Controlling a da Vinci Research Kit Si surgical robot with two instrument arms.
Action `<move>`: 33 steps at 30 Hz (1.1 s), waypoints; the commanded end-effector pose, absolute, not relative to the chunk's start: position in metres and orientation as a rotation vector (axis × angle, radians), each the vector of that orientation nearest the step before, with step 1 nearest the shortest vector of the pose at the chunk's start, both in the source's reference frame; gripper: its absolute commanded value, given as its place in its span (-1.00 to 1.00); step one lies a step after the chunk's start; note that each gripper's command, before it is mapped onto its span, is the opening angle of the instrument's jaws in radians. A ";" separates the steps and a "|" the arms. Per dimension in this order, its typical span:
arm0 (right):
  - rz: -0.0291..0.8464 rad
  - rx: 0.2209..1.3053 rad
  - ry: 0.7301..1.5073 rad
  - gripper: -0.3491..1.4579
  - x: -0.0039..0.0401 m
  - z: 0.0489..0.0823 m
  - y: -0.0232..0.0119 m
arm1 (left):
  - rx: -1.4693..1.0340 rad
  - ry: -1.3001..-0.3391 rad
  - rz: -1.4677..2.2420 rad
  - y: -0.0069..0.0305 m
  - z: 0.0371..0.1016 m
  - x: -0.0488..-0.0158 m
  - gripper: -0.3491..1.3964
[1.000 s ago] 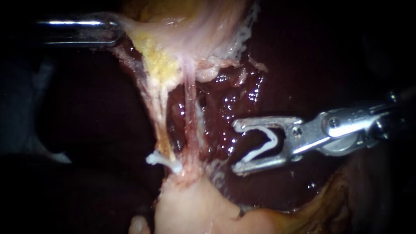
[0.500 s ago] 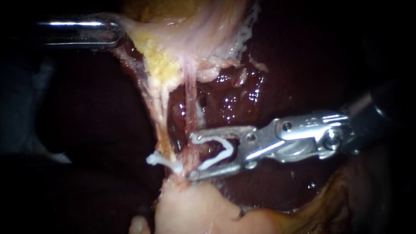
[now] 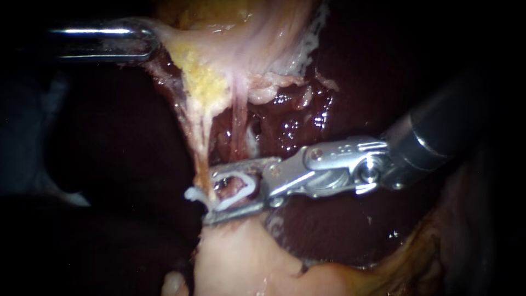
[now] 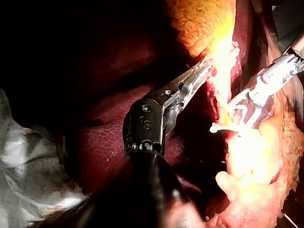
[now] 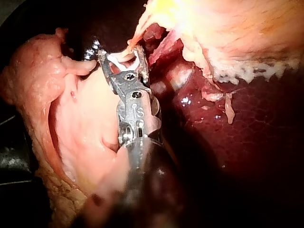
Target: Clipping second clip left tube
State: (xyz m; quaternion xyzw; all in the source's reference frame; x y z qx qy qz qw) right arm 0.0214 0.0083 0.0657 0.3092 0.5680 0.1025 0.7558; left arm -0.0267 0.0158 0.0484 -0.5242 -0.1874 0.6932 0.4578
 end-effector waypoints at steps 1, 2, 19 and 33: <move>0.224 0.683 1.249 -0.11 0.0218 0.0655 0.0082 | -1.291 -0.461 1.708 0.0158 0.0484 -0.0267 -1.00; 0.223 0.692 1.258 -0.12 0.0221 0.0654 0.0081 | -1.291 -0.461 1.708 0.0158 0.0484 -0.0268 -1.00; 0.226 0.762 1.296 -0.13 0.0247 0.0632 0.0060 | -1.291 -0.460 1.708 0.0158 0.0485 -0.0268 -1.00; 0.214 0.811 1.294 -0.28 0.0239 0.0608 0.0037 | -1.291 -0.460 1.708 0.0157 0.0485 -0.0268 -1.00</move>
